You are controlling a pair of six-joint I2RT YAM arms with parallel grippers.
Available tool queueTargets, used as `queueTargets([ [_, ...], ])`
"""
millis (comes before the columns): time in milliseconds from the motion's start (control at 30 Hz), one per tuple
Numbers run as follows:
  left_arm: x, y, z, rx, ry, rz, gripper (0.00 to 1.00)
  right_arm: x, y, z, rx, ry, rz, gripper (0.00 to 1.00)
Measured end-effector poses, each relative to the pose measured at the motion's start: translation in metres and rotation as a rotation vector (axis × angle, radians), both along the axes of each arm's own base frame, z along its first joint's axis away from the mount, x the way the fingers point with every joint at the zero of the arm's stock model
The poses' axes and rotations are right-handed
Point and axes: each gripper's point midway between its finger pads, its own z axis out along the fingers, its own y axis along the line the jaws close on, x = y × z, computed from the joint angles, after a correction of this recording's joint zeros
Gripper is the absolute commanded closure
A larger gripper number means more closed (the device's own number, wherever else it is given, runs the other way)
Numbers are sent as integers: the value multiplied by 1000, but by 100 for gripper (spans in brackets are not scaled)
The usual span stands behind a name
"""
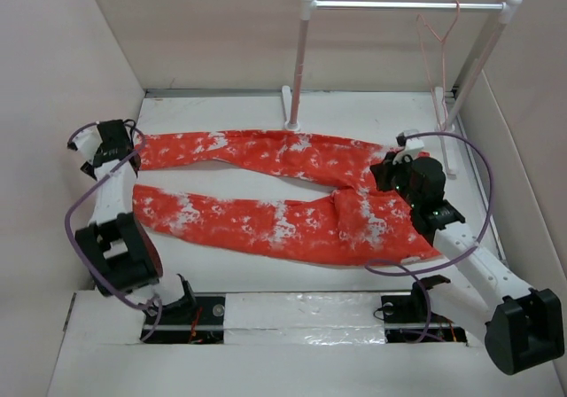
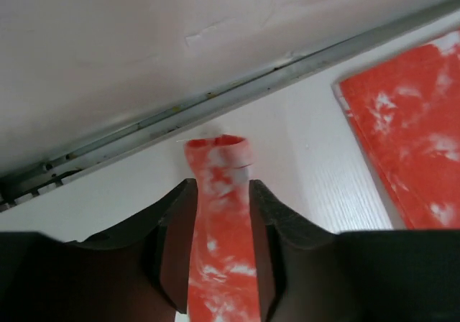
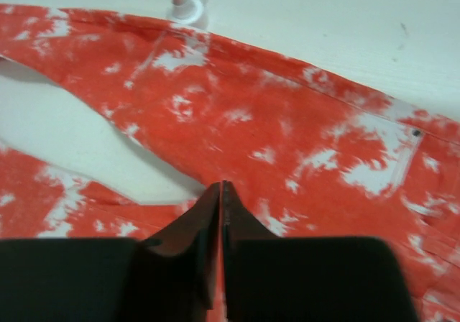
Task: Place the trousers on the hanger
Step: Flatten out the trousers at the center of the board.
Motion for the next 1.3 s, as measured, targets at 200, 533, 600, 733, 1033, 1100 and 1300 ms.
queueTargets([
  [200,23,8,-27,-25,82,10,29,7,-48,-11,32,25,-168,91],
  [533,103,-197,42,-120,-326,-502,38,17,-86,-33,81,97,-308,35],
  [600,107,-193,17,-179,-306,-474,38,16,-85,-33,83,98,-304,36],
  [733,115,-147,-35,-225,-209,-327,38,13,-82,-26,85,77,-278,96],
  [1033,212,-89,-34,-204,-206,-215,38,4,-73,-20,81,51,-222,90],
  [1100,230,-78,-42,-198,-199,-200,37,4,-77,-23,75,58,-244,80],
  [1300,221,-49,-112,-218,-38,-151,37,4,-101,-32,73,80,-340,47],
])
